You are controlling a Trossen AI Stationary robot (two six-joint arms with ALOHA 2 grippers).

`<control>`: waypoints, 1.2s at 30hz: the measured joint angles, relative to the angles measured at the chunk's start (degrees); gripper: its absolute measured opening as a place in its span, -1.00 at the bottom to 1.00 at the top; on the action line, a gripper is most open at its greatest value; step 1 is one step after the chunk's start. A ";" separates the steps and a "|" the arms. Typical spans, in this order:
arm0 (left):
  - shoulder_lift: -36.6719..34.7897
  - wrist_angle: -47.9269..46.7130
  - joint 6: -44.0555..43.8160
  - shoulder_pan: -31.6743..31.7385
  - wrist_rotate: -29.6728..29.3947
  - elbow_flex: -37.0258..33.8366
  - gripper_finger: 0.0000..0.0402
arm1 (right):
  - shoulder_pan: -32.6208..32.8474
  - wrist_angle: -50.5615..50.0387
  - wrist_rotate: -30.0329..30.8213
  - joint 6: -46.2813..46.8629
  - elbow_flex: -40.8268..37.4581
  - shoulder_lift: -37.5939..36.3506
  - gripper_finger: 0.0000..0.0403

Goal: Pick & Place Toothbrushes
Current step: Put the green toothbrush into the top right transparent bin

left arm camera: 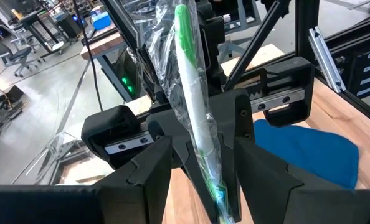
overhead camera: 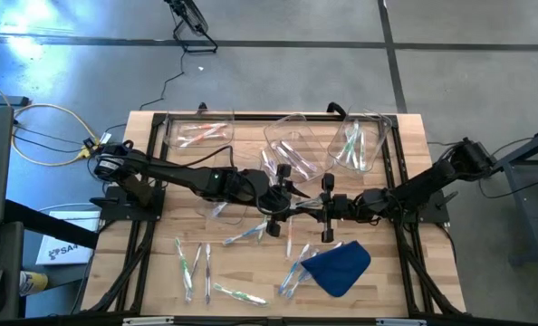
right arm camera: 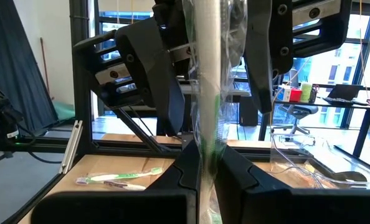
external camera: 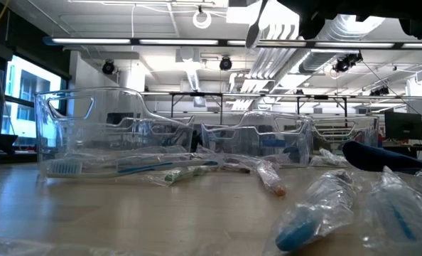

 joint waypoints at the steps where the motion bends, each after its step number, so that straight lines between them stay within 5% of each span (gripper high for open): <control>1: 0.00 0.02 0.00 0.00 0.00 0.00 -0.17 | 0.00 -0.01 0.01 0.00 0.00 0.00 -0.92; 13: -2.44 -0.48 5.23 0.00 -3.52 0.02 -0.17 | 0.05 -3.15 5.51 0.02 -0.02 0.00 -0.92; 20: -6.93 -2.34 6.02 0.00 -11.14 -2.36 -0.17 | 0.23 -6.71 8.70 0.09 -0.02 -2.40 -0.92; 26: -11.90 2.04 3.83 0.00 -12.46 -11.85 -0.17 | 3.12 -17.28 20.99 0.18 -0.02 -9.32 -0.92; 36: -19.41 24.33 1.91 -0.07 -12.41 -32.63 -0.17 | 5.53 -32.61 47.37 4.60 -0.02 -22.81 -0.92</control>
